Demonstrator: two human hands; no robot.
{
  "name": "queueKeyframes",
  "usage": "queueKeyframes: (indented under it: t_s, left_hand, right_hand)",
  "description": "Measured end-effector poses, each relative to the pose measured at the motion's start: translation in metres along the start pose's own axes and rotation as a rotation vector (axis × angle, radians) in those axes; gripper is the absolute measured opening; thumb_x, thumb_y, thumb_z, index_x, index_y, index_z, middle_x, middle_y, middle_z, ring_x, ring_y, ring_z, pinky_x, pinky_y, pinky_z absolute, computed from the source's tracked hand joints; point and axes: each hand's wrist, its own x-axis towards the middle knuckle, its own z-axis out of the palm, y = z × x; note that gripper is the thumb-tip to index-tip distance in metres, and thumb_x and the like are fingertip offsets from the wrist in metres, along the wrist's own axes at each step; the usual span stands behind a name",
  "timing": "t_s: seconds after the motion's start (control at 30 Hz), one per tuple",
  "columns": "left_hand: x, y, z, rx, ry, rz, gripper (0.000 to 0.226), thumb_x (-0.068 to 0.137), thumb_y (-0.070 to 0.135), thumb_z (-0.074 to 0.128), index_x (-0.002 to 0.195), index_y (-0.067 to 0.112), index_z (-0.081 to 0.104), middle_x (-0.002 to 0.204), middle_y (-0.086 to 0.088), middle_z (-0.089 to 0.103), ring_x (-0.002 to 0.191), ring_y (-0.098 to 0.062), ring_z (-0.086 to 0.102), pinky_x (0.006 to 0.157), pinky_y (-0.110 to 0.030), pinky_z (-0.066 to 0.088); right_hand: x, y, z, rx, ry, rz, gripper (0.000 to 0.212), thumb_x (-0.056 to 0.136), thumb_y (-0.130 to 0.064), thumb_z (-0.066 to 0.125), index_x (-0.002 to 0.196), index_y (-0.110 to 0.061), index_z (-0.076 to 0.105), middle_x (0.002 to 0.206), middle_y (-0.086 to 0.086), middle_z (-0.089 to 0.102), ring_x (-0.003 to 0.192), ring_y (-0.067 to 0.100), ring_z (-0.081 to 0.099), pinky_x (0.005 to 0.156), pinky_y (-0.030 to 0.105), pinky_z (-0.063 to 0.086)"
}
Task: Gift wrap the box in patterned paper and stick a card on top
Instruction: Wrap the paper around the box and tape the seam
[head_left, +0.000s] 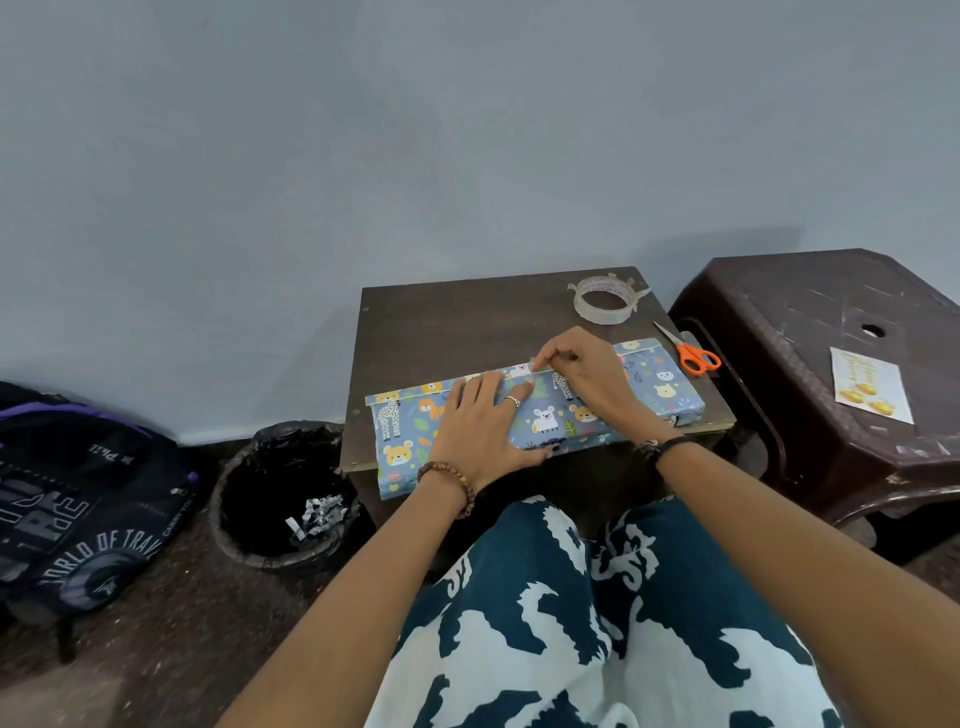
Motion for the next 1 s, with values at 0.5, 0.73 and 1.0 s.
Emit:
queueKeyframes:
  t_s: [0.5, 0.73, 1.0]
  left_hand:
    - [0.001, 0.0, 0.002, -0.004, 0.016, 0.008, 0.098, 0.062, 0.081, 0.017, 0.14, 0.025, 0.039, 0.136, -0.008, 0.04, 0.127, -0.025, 0.036, 0.111, -0.039, 0.021]
    - [0.001, 0.0, 0.001, -0.015, 0.034, 0.014, 0.097, 0.063, 0.082, 0.021, 0.133, 0.021, 0.046, 0.131, -0.007, 0.045, 0.123, -0.025, 0.041, 0.108, -0.039, 0.026]
    - [0.003, -0.002, -0.001, 0.004, -0.006, 0.041, 0.085, 0.074, 0.075, 0.048, 0.139, 0.022, 0.033, 0.14, -0.004, 0.034, 0.131, -0.021, 0.031, 0.114, -0.036, 0.018]
  right_hand:
    - [0.004, -0.001, 0.008, -0.516, -0.06, -0.103, 0.029, 0.096, -0.017, 0.04, 0.097, -0.016, 0.07, 0.097, 0.007, 0.054, 0.079, 0.025, 0.056, 0.073, 0.041, 0.044]
    - [0.01, -0.017, 0.011, -0.9, -0.176, -0.145, 0.036, 0.099, -0.02, 0.03, 0.093, -0.008, 0.063, 0.097, 0.006, 0.048, 0.075, 0.024, 0.047, 0.07, 0.035, 0.03]
    - [0.01, -0.019, -0.024, -0.771, -0.523, -0.053, 0.051, 0.098, -0.04, 0.034, 0.139, -0.01, 0.035, 0.131, 0.013, 0.046, 0.122, 0.029, 0.041, 0.103, 0.045, 0.026]
